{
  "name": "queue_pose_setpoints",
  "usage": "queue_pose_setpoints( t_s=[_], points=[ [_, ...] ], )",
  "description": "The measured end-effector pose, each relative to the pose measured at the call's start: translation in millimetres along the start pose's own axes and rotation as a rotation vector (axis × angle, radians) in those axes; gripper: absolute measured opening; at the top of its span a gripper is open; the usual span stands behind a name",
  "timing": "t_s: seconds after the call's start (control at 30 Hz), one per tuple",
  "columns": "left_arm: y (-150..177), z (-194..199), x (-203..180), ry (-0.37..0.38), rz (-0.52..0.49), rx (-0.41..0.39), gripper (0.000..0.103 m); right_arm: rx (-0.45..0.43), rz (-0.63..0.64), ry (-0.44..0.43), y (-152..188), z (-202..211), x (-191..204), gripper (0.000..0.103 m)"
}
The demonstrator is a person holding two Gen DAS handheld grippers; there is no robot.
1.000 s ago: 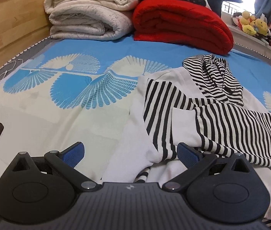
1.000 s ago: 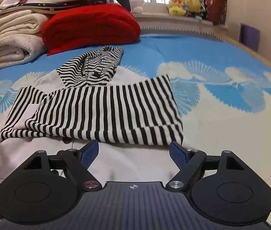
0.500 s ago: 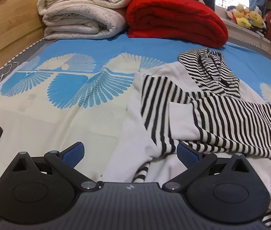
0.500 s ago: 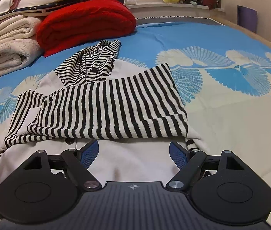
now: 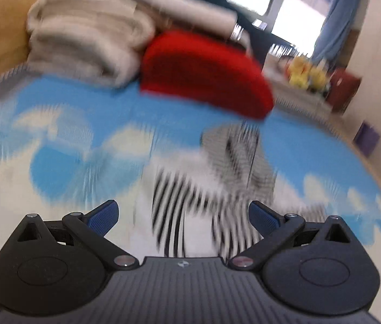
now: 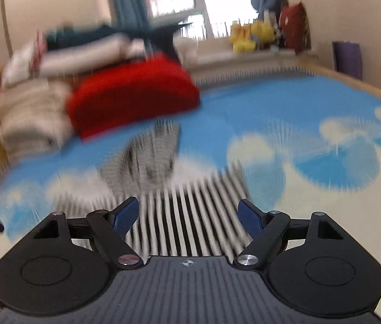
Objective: Fold small clothes
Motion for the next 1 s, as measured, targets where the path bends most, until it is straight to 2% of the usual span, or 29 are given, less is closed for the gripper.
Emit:
queue_pose_setpoints(
  t_s=[0.07, 0.13, 0.23, 0.27, 0.33, 0.4, 0.47, 0.53, 0.67, 0.73, 0.77, 0.8, 0.83, 0.87, 0.9, 0.97, 1.0],
  points=[
    [-47.3, -7.2, -7.9, -0.023, -0.022, -0.054, 0.102, -0.048, -0.007, -0.004, -54.3, -5.7, 0.8, 0.083],
    [-93.2, -29.6, -21.0, -0.011, -0.037, -0.086, 0.103, -0.121, -0.011, 0.019, -103.9, -20.7, 4.8, 0.085],
    [-147.6, -100.2, -43.7, 0.056, -0.017, -0.013, 0.103, -0.219, -0.014, 0.067, -170.4, -77.0, 11.6, 0.091],
    [-158.3, -128.7, -51.0, 0.067, -0.021, 0.015, 0.103, -0.225, -0.018, 0.079, -187.5, -107.4, 11.3, 0.092],
    [-164.1, -195.8, -63.1, 0.053, 0.002, 0.075, 0.103, -0.174, -0.045, 0.076, -201.7, -168.4, 6.6, 0.094],
    [-152.0, -258.2, -66.9, 0.049, 0.051, 0.131, 0.103, -0.084, -0.101, 0.099, -191.7, -239.9, -2.5, 0.094],
    [-133.2, -312.0, -71.1, 0.066, 0.080, 0.192, 0.103, -0.014, -0.140, 0.176, -165.3, -301.6, -9.8, 0.094],
    [-110.3, -363.4, -77.5, 0.073, 0.088, 0.244, 0.102, 0.061, -0.147, 0.179, -130.8, -357.2, -17.4, 0.094],
    [-76.9, -429.7, -84.9, 0.052, 0.084, 0.300, 0.102, 0.265, -0.207, 0.122, -63.0, -449.6, -35.5, 0.094],
    [-67.5, -443.9, -89.6, 0.043, 0.083, 0.304, 0.099, 0.310, -0.277, 0.138, -36.1, -477.9, -38.0, 0.093],
    [-68.1, -441.9, -94.4, 0.048, 0.063, 0.267, 0.081, 0.315, -0.298, 0.150, -28.3, -485.9, -38.6, 0.093],
    [-72.3, -440.9, -99.6, 0.080, 0.035, 0.245, 0.036, 0.274, -0.283, 0.163, -25.6, -488.9, -34.3, 0.092],
    [-75.4, -438.0, -105.0, 0.102, 0.027, 0.254, 0.016, 0.224, -0.237, 0.141, -28.3, -487.9, -26.4, 0.067],
    [-81.3, -432.3, -107.6, 0.120, 0.037, 0.252, 0.010, 0.214, -0.180, 0.080, -35.1, -487.1, -16.4, 0.040],
    [-90.8, -420.5, -111.1, 0.142, 0.032, 0.220, 0.010, 0.224, -0.133, 0.033, -43.4, -484.9, -6.3, 0.004],
    [-104.5, -389.2, -114.0, 0.201, 0.018, 0.152, 0.010, 0.098, -0.048, 0.015, -68.6, -453.2, 13.3, 0.000],
    [-108.4, -365.8, -113.3, 0.249, 0.010, 0.126, 0.010, 0.021, -0.018, -0.030, -82.7, -427.6, 20.9, 0.000]
  ],
)
Point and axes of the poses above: each gripper's, at about its wrist camera, not at the fingertips, and z roughly against the way its jaws point, x to its left, y to its underside, the point moved 2 cm from there along -z, roughly the way its jaws point, and after that the axes turned 1 degree about -x, right-handed, at the moved point
